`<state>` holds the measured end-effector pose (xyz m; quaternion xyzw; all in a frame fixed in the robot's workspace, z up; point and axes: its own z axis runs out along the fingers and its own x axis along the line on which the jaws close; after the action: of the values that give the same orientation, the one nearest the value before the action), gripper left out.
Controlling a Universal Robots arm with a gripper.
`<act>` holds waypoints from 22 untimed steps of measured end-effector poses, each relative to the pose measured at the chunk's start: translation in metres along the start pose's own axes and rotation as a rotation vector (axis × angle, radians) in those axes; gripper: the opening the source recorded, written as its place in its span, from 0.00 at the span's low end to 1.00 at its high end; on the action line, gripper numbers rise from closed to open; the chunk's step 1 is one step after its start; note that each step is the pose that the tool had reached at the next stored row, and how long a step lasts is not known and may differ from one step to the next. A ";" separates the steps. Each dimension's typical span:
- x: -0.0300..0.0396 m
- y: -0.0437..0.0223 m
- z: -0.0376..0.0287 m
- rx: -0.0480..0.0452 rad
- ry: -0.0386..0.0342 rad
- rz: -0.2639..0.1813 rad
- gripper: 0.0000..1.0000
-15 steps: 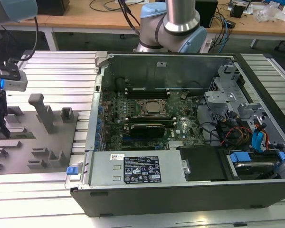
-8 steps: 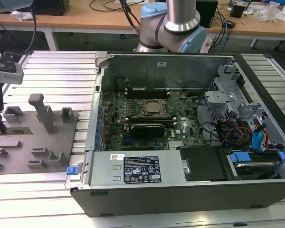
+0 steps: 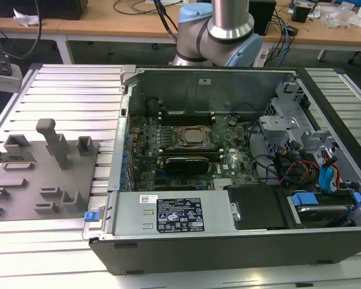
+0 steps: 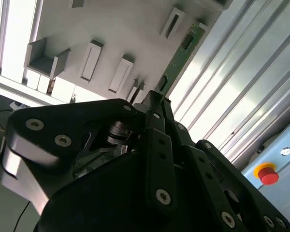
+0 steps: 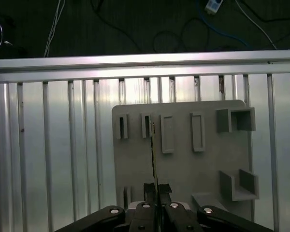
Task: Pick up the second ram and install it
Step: 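Pick up the second ram and move it above second insertion slot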
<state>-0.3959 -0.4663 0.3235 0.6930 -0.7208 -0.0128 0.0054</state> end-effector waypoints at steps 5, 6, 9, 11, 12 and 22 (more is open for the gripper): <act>-0.0015 0.0003 -0.0092 -0.0001 -0.0001 0.000 0.14; -0.0017 0.0003 -0.0104 -0.0002 -0.0005 0.000 0.14; -0.0024 0.0006 -0.0207 -0.0001 -0.0012 0.000 0.14; -0.0026 0.0009 -0.0297 -0.0001 -0.0012 0.000 0.14; -0.0026 0.0009 -0.0324 -0.0001 -0.0012 0.000 0.14; -0.0031 0.0020 -0.0718 0.0001 -0.0013 0.000 0.14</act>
<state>-0.3959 -0.4640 0.3954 0.6930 -0.7208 -0.0133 0.0049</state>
